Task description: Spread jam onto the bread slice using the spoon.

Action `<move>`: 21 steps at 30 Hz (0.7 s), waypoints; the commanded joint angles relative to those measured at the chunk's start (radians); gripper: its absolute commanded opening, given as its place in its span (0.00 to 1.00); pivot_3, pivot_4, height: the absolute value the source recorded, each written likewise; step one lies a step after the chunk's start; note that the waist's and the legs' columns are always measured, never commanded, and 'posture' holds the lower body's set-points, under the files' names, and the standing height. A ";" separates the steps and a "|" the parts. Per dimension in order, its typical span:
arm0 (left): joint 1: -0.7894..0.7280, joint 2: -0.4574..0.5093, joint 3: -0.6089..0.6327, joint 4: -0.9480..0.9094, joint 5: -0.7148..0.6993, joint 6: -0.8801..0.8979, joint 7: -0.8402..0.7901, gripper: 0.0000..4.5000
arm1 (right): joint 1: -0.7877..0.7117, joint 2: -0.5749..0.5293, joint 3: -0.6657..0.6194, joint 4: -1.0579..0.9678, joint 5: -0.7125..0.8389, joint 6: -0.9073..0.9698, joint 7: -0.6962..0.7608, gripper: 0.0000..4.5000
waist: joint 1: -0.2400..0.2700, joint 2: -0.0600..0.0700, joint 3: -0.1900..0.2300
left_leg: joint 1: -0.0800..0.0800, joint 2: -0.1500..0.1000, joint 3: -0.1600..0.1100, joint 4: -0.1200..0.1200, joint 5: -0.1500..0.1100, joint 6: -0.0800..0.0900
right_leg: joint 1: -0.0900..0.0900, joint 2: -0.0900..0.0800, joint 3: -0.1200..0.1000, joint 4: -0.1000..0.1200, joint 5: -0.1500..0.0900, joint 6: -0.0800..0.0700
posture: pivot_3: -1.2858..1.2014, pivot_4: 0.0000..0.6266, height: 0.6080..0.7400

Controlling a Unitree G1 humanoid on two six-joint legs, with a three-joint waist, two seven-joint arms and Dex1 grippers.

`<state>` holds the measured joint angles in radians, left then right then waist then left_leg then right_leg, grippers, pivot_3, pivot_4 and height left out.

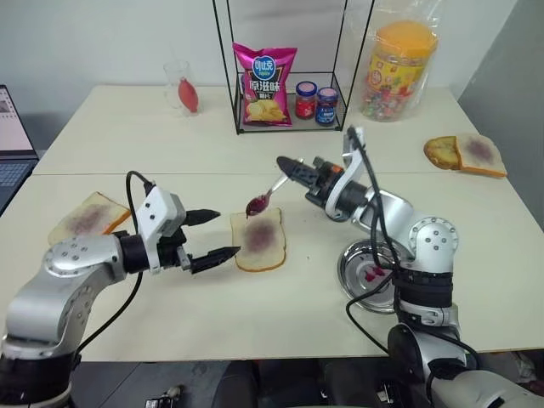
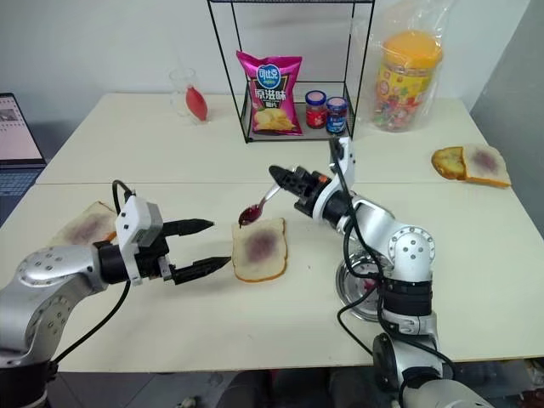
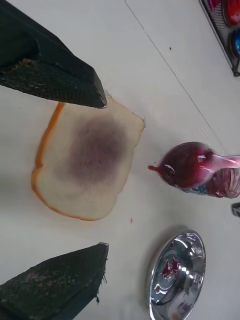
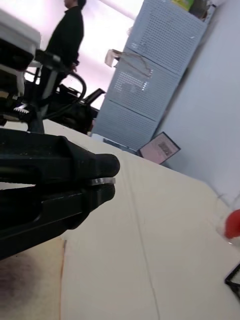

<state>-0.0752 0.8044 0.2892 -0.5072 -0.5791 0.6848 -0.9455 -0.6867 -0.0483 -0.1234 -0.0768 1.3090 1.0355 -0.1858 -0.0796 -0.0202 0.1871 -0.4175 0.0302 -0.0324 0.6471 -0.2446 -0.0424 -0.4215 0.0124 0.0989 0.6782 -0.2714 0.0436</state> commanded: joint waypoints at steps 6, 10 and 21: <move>0.249 -0.008 0.129 -0.165 -0.071 0.020 0.043 1.00 | 0.009 -0.040 0.198 -0.001 -0.312 -0.135 0.299 0.00 | -0.008 0.000 0.000 | 0.002 0.001 0.000 -0.001 0.000 0.000 | -0.001 0.002 0.000 0.001 -0.001 0.000 | 0.52 0.24 1.00; 0.357 -0.064 0.130 -0.156 -0.033 -0.045 0.069 1.00 | 0.019 -0.052 0.280 0.008 -0.458 -0.228 0.410 0.00 | -0.007 0.000 0.000 | 0.003 0.002 -0.002 -0.001 0.000 0.000 | 0.000 0.003 -0.001 0.002 -0.004 -0.002 | 0.52 0.24 1.00; 0.357 -0.075 0.091 -0.128 -0.021 -0.100 0.091 1.00 | 0.055 -0.084 0.461 0.056 -0.821 -0.513 0.627 0.00 | -0.001 -0.002 -0.001 | 0.003 0.001 -0.001 0.000 0.000 -0.001 | 0.000 0.002 -0.001 0.002 -0.003 -0.003 | 0.52 0.24 1.00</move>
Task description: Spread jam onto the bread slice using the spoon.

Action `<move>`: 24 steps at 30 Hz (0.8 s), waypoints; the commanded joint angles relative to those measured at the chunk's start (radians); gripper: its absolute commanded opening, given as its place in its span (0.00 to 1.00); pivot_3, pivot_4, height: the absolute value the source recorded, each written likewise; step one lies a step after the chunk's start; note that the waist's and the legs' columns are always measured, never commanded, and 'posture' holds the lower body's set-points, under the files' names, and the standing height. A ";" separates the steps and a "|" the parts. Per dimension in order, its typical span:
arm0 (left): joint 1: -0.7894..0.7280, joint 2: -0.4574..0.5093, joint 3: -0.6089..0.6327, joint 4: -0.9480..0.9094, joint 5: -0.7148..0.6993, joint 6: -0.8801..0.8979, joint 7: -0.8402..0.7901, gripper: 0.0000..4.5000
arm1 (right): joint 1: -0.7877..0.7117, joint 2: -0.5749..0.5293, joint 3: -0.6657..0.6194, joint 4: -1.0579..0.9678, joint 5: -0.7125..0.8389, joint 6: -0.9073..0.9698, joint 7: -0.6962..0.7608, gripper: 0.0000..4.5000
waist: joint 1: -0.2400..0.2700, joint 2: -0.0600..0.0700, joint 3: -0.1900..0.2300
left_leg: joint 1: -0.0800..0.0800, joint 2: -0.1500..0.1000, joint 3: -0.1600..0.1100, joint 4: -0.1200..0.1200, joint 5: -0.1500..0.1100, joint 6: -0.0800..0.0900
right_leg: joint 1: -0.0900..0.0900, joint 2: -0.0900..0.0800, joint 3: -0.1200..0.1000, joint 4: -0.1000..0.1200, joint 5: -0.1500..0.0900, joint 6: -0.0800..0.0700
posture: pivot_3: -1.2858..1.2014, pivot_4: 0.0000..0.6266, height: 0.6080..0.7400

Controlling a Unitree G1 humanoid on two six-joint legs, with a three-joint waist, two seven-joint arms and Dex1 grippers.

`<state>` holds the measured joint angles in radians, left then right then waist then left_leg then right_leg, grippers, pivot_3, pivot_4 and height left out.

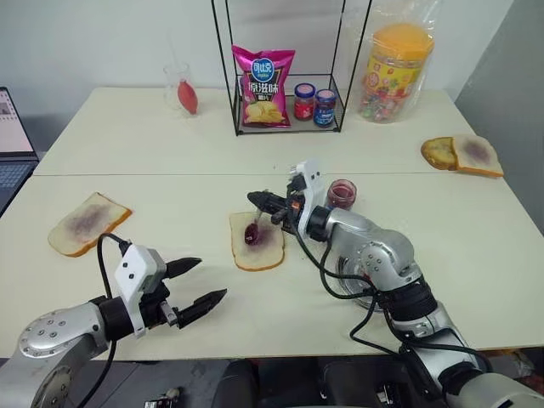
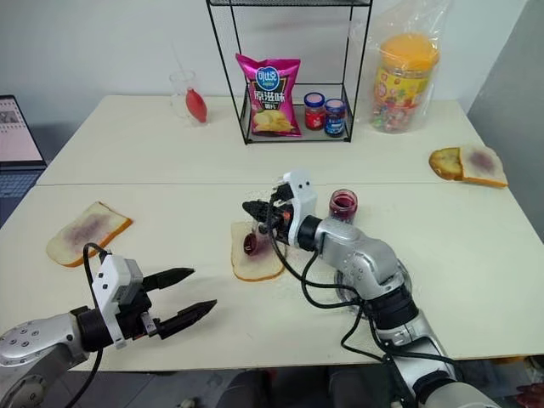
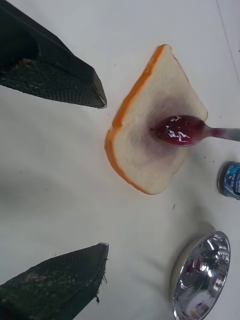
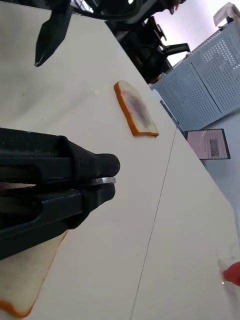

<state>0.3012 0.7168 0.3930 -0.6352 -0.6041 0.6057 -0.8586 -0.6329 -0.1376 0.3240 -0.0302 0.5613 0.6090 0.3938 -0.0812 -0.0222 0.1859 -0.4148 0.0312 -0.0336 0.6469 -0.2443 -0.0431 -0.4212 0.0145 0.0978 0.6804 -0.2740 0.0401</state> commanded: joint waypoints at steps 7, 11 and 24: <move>-0.041 0.030 -0.025 0.022 0.006 -0.026 -0.004 1.00 | -0.031 0.013 -0.013 0.076 -0.184 -0.200 0.092 0.00 | 0.000 0.000 0.000 | 0.000 0.000 -0.001 0.000 0.000 0.000 | 0.000 0.000 0.000 0.000 0.000 -0.001 | 0.52 0.24 1.00; -0.056 0.039 -0.028 0.034 0.007 -0.029 -0.010 1.00 | -0.055 0.015 -0.047 0.093 -0.199 -0.215 0.106 0.00 | 0.000 0.000 0.000 | 0.000 0.000 -0.001 0.000 0.000 0.000 | 0.000 0.000 0.000 0.000 0.001 -0.001 | 0.52 0.24 1.00; -0.096 0.065 -0.046 0.077 0.023 -0.047 -0.032 1.00 | -0.047 0.103 -0.266 0.028 0.095 0.250 0.037 0.00 | -0.001 0.000 0.000 | 0.000 0.000 -0.002 0.000 0.000 -0.001 | 0.000 0.000 -0.001 0.001 0.001 -0.001 | 0.52 0.24 1.00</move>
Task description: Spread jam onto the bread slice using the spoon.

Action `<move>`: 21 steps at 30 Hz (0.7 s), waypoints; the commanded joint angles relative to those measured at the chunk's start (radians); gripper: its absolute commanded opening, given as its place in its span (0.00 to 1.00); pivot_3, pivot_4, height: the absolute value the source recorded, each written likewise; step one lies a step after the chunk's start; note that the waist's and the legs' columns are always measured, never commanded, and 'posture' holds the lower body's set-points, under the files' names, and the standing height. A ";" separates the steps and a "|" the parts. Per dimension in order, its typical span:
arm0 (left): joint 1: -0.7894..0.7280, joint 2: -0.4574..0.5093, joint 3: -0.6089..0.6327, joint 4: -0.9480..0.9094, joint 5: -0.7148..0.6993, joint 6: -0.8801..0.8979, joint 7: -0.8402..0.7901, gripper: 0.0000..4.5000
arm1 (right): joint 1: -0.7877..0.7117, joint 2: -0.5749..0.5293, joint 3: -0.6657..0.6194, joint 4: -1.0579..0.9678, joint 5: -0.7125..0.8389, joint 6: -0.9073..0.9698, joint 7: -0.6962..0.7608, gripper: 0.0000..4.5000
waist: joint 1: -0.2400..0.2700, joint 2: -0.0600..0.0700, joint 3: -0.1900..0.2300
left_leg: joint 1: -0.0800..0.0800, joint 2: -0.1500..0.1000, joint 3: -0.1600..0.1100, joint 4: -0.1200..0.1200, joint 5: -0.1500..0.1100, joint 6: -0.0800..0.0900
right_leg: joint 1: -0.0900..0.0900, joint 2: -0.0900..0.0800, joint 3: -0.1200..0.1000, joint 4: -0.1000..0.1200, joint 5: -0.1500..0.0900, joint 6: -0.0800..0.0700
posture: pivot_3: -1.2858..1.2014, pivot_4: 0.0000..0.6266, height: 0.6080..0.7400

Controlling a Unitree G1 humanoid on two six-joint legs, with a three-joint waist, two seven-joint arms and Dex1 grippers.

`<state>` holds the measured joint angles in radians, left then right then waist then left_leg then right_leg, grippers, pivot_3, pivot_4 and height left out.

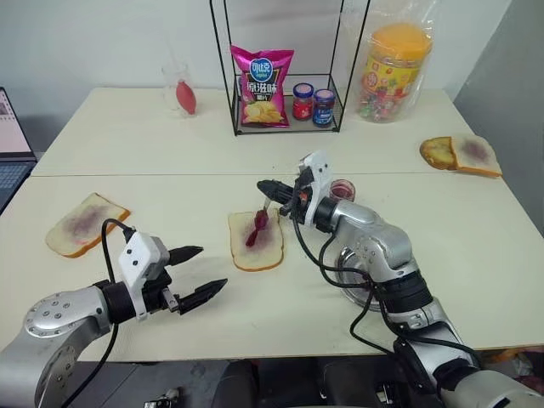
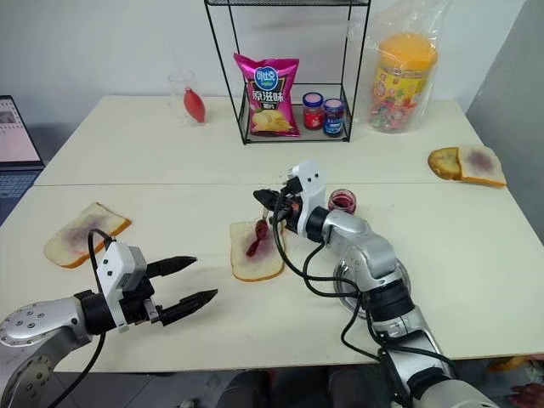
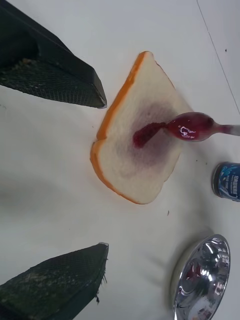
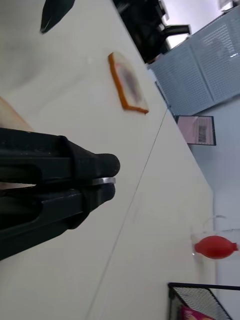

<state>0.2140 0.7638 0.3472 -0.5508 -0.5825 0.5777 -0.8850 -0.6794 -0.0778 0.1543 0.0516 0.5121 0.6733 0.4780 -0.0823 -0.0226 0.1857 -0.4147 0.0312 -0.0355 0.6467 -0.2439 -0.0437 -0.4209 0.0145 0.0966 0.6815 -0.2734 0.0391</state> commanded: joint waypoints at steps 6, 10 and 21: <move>-0.013 0.019 -0.008 -0.016 0.000 -0.013 -0.001 1.00 | 0.009 0.162 -0.248 0.058 0.219 0.295 -0.198 0.00 | -0.001 0.000 0.000 | 0.000 0.000 -0.001 0.000 0.000 0.000 | 0.000 0.000 -0.001 0.001 0.000 0.000 | 0.52 0.24 1.00; -0.016 0.025 -0.007 -0.011 0.000 -0.014 -0.005 1.00 | -0.012 0.165 -0.245 0.166 0.156 0.228 -0.193 0.00 | -0.003 0.000 0.000 | 0.000 -0.001 0.000 0.000 0.000 0.000 | 0.000 0.000 0.000 0.000 0.000 0.000 | 0.52 0.24 1.00; -0.026 0.037 -0.010 0.002 0.000 -0.020 -0.011 1.00 | -0.114 0.111 -0.272 0.314 0.069 0.064 -0.163 0.00 | -0.001 0.000 0.000 | 0.001 -0.001 0.000 0.001 0.001 -0.001 | 0.001 0.000 0.000 0.000 0.000 0.000 | 0.52 0.24 1.00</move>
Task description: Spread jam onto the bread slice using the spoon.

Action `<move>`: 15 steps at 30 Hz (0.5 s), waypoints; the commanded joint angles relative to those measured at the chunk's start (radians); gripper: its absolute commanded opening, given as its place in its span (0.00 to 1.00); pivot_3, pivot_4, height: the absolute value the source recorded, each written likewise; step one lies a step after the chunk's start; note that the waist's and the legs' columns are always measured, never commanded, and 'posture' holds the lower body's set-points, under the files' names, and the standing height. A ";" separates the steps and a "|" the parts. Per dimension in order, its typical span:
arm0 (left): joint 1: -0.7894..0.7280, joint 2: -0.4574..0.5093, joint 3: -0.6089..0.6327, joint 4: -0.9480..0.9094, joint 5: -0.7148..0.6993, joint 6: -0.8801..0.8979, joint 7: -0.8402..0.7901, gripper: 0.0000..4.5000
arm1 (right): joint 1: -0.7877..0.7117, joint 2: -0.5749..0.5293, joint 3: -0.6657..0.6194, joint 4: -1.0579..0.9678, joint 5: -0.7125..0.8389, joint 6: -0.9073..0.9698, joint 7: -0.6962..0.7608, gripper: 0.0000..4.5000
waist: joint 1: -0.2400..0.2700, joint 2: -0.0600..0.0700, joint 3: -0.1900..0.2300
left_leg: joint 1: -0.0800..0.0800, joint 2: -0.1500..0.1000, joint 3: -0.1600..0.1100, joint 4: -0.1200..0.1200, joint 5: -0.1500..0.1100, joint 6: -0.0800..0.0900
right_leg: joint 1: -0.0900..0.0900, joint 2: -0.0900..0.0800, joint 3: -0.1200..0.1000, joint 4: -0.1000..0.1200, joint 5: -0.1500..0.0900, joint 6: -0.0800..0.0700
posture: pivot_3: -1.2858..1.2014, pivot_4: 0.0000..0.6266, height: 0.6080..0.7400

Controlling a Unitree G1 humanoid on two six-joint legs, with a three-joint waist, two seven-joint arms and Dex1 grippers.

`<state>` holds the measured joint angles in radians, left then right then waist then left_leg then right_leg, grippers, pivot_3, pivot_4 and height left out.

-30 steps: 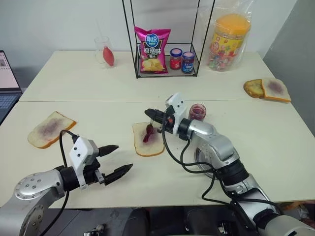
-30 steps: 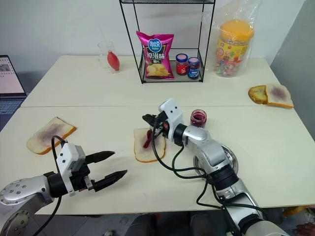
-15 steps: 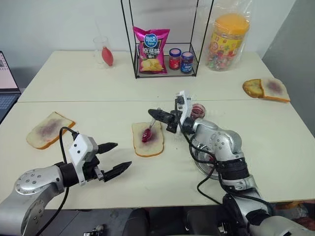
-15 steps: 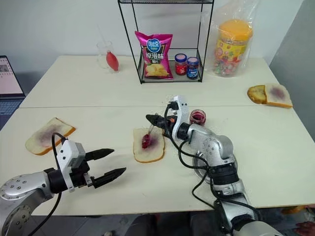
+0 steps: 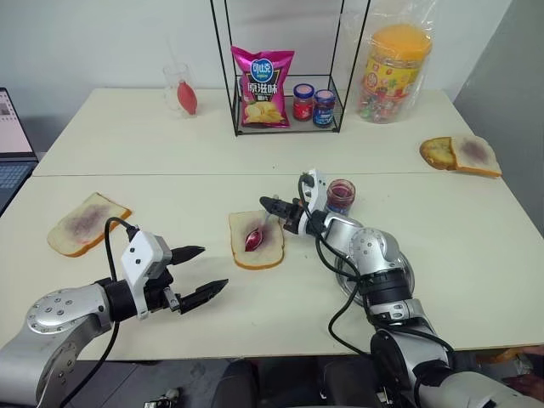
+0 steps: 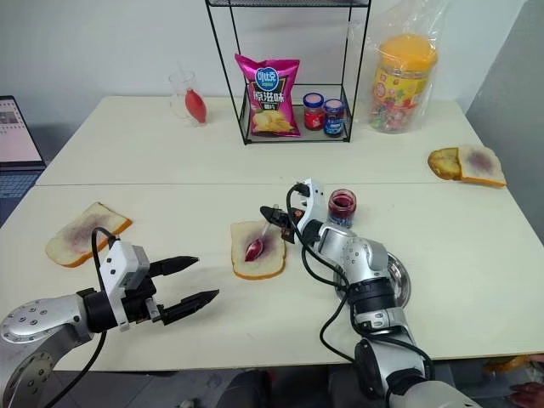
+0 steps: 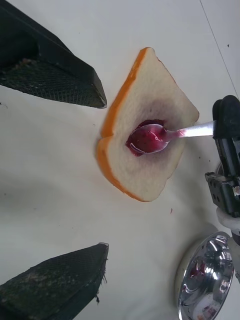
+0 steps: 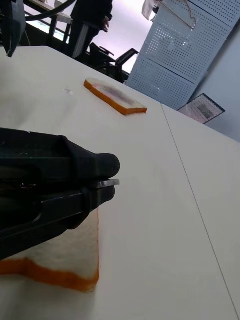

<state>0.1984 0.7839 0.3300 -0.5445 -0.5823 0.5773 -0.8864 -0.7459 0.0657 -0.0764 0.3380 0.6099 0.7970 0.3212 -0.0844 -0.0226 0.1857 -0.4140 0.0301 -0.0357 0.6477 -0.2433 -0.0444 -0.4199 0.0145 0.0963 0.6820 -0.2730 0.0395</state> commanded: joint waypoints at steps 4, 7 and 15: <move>-0.026 0.020 -0.002 0.006 0.001 -0.020 -0.012 1.00 | -0.082 -0.049 -0.058 0.035 -0.018 -0.054 0.005 0.00 | 0.001 0.000 0.000 | 0.000 0.000 0.000 0.000 0.000 0.000 | 0.000 0.000 0.000 0.000 0.000 0.000 | 0.52 0.24 1.00; -0.027 0.022 -0.004 0.008 0.002 -0.022 -0.014 1.00 | -0.087 -0.050 -0.073 -0.001 0.007 -0.020 0.001 0.00 | -0.001 0.000 0.000 | 0.000 0.000 0.000 -0.001 0.000 0.000 | 0.000 0.000 0.000 0.000 0.000 0.000 | 0.52 0.24 1.00; -0.022 0.022 0.001 0.008 0.006 -0.027 -0.019 1.00 | -0.019 -0.012 -0.087 -0.203 0.172 0.209 0.010 0.00 | 0.000 0.000 0.000 | -0.001 0.001 -0.001 -0.002 0.000 0.000 | -0.001 0.000 -0.001 0.000 0.000 0.000 | 0.52 0.24 1.00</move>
<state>0.1771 0.7919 0.3167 -0.5194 -0.5739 0.5654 -0.9028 -0.7842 0.0353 -0.1564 0.1879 0.7322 0.9642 0.3267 -0.0844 -0.0228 0.1855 -0.4149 0.0308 -0.0367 0.6458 -0.2433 -0.0449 -0.4208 0.0144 0.0955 0.6818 -0.2728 0.0394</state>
